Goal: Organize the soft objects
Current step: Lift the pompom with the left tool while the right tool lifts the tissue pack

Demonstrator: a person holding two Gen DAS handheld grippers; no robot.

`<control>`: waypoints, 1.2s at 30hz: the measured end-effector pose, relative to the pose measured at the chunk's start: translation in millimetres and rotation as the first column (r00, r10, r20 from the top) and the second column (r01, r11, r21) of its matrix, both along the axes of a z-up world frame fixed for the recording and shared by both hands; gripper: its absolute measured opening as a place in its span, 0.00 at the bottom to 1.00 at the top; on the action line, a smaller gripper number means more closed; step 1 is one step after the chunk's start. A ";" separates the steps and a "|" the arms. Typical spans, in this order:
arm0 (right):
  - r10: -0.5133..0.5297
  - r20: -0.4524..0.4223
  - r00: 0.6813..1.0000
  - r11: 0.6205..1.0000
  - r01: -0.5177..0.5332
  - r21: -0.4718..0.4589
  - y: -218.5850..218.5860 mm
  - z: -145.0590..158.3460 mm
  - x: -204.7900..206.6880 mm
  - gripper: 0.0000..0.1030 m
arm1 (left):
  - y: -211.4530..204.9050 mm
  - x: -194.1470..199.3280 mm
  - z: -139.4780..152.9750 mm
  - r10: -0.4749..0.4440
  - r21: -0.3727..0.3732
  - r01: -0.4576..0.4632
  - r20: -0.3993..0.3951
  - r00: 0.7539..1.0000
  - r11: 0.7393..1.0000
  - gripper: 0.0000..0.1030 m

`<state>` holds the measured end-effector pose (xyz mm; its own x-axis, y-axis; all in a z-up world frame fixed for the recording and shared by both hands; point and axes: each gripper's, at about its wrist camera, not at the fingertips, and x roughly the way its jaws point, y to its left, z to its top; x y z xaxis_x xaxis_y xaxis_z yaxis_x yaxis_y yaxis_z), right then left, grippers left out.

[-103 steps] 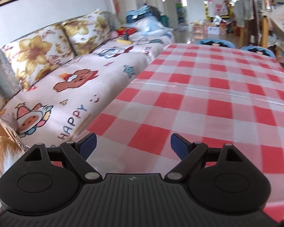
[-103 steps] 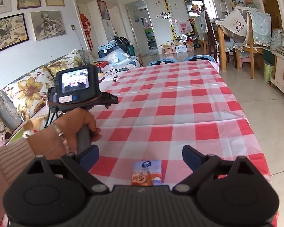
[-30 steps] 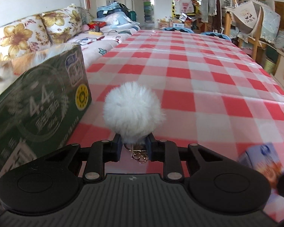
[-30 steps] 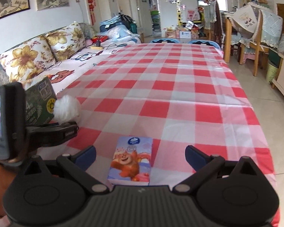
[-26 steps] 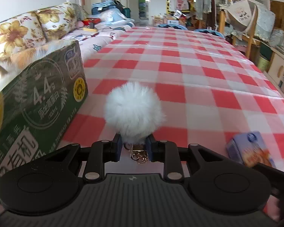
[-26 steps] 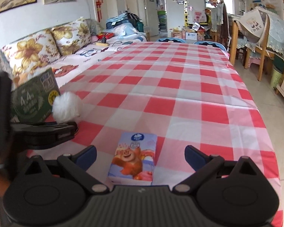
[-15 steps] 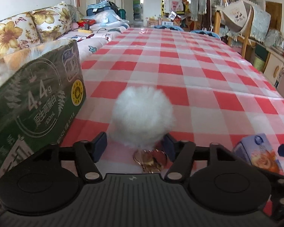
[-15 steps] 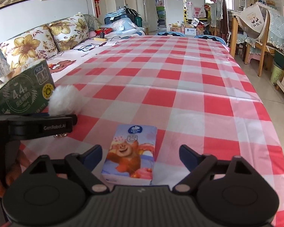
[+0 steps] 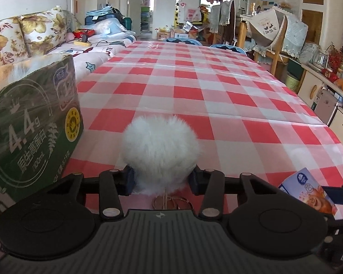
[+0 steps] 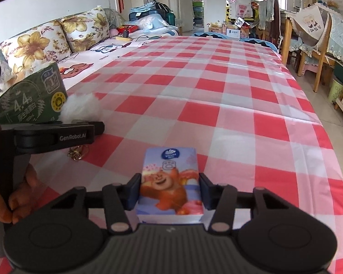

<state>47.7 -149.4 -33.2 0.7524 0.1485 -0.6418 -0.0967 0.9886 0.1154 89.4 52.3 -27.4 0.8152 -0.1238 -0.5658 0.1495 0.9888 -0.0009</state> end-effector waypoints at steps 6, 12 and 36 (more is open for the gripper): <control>-0.009 -0.012 1.000 1.000 0.009 0.003 -4.6 2.0 -2.1 0.49 | 1.5 -14.6 0.2 -0.001 -0.003 0.001 -0.007 1.000 1.000 0.52; -0.029 -0.023 0.999 0.999 0.030 0.027 -7.6 3.6 -8.6 0.49 | -1.0 -34.1 4.2 0.003 -0.011 -0.003 -0.020 1.000 1.000 0.52; -0.050 0.090 0.995 0.997 0.044 0.070 17.9 54.2 -79.8 0.49 | 7.5 -121.5 33.2 0.035 0.035 -0.035 0.004 0.999 0.999 0.52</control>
